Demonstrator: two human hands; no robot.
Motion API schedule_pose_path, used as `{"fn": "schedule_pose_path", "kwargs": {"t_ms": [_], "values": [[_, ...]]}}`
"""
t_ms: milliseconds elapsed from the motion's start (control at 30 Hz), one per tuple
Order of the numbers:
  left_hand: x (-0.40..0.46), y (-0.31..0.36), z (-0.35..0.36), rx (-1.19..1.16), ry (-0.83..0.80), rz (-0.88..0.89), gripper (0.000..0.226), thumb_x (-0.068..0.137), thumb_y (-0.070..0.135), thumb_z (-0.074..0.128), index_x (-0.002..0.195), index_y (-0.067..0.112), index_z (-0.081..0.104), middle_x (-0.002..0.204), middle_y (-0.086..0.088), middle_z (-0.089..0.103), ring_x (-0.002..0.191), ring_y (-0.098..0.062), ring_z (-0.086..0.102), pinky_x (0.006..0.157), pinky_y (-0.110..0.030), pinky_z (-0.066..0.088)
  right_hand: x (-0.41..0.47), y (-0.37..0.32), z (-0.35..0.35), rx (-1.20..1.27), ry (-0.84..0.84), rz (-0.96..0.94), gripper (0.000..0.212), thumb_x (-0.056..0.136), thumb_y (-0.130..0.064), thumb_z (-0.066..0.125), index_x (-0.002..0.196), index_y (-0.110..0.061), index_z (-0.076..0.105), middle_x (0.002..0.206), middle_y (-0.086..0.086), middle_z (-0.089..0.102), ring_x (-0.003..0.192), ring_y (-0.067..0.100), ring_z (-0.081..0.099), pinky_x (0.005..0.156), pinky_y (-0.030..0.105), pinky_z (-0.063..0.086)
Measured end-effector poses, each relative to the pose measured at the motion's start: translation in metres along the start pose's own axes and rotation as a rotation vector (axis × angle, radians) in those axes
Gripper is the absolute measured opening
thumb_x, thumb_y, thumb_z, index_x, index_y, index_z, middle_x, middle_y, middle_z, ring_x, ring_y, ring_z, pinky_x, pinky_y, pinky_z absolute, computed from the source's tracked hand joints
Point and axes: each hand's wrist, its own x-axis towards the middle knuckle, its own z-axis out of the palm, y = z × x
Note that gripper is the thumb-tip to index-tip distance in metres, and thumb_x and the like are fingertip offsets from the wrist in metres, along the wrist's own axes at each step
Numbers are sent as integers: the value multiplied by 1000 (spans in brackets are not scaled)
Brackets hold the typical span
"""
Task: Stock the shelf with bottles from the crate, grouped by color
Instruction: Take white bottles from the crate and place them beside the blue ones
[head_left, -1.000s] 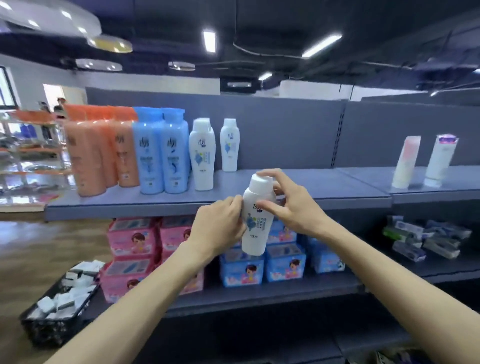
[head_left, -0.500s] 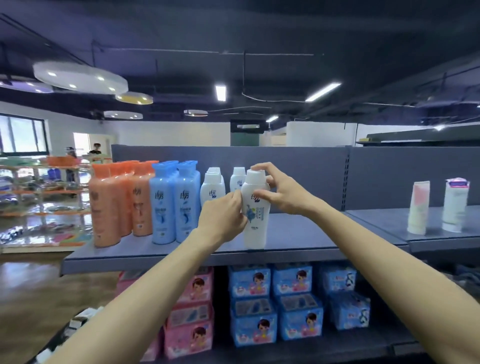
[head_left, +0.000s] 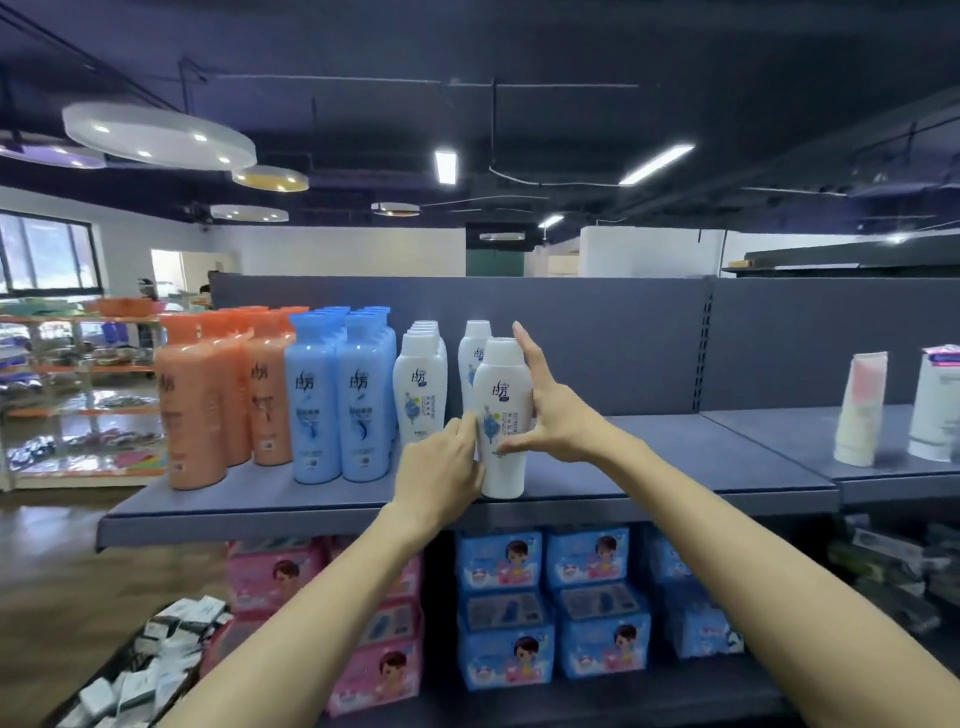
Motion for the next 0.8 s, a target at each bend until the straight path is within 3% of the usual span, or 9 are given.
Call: {"fn": "schedule_pose_path", "kwargs": {"t_ms": [67, 133, 267, 367, 600, 800], "values": [[-2, -2, 7, -8, 8, 4, 14, 87, 26, 48, 95, 15, 43, 81, 0, 57, 66, -32, 60, 49, -31, 29, -2, 9, 11, 13, 16, 20, 138, 70, -16, 87, 144, -55, -23, 126, -6, 61, 100, 16, 67, 86, 31, 53], [-2, -3, 13, 20, -14, 14, 13, 88, 27, 47, 94, 16, 42, 82, 0, 60, 69, -31, 61, 50, -31, 30, -4, 19, 21, 42, 27, 68, 136, 68, -20, 88, 147, -50, -18, 124, -9, 59, 100, 13, 65, 85, 30, 54], [0, -8, 25, 33, -28, 47, 14, 85, 27, 48, 93, 17, 41, 82, 0, 62, 72, -28, 62, 51, -32, 34, -8, 39, 33, 6, 18, 125, 103, 67, -26, 88, 143, -36, 20, 122, -4, 62, 98, 8, 63, 80, 26, 57], [7, -11, 33, 36, -36, 50, 15, 85, 27, 48, 94, 17, 42, 83, 1, 62, 73, -26, 61, 52, -32, 34, -3, 48, 37, -5, 31, 144, 83, 68, -28, 88, 132, -28, 34, 116, -3, 62, 95, 9, 64, 77, 23, 54], [29, -15, 50, 47, -30, -2, 14, 85, 30, 48, 85, 19, 38, 84, 0, 63, 71, -27, 62, 53, -31, 34, 19, 64, 41, -24, 41, 197, 67, 68, -29, 88, 119, -24, 45, 103, -8, 60, 87, 8, 65, 75, 24, 51], [44, -16, 68, 50, -8, -41, 16, 84, 29, 52, 81, 16, 42, 77, -2, 61, 63, -27, 58, 50, -30, 32, 45, 82, 44, -34, 46, 205, 64, 68, -27, 87, 117, -17, 48, 108, -3, 63, 88, 12, 66, 75, 29, 55]]}}
